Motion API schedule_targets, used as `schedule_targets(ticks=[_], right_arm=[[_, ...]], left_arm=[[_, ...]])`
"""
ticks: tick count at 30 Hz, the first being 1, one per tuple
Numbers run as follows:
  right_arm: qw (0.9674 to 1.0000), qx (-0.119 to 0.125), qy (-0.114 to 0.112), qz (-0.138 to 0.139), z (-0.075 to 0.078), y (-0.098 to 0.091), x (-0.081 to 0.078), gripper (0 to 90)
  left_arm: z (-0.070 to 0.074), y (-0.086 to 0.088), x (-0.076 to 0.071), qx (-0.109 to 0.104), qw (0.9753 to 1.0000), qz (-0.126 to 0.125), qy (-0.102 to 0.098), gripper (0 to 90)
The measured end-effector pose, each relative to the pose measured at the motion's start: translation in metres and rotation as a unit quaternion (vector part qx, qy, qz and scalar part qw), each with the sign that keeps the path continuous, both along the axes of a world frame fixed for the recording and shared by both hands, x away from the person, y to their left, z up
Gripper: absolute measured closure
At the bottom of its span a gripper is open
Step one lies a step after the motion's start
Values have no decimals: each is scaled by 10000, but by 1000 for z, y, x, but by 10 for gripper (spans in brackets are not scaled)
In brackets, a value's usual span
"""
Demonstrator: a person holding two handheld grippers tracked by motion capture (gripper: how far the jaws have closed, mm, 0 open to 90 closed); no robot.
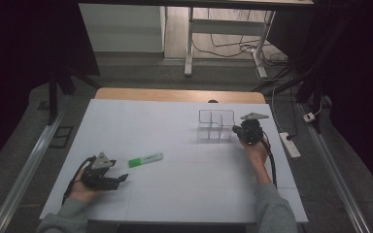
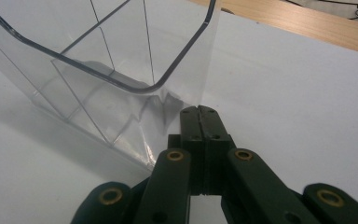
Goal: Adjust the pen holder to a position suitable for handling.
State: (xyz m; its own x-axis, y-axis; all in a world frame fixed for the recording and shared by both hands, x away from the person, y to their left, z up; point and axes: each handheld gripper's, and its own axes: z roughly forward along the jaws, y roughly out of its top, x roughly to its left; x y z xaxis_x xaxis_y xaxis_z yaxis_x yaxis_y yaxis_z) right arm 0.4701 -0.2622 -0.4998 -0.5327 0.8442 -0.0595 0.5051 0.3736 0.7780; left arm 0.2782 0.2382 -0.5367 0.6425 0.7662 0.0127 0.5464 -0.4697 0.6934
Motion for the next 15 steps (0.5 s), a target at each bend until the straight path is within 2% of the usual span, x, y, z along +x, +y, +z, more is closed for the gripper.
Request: schedule_targets(ticks=[15], right_arm=[[9997,3,50,259,0,24,-1,900]], left_arm=[[0,0,0,-8,10000,-33,-5,262]])
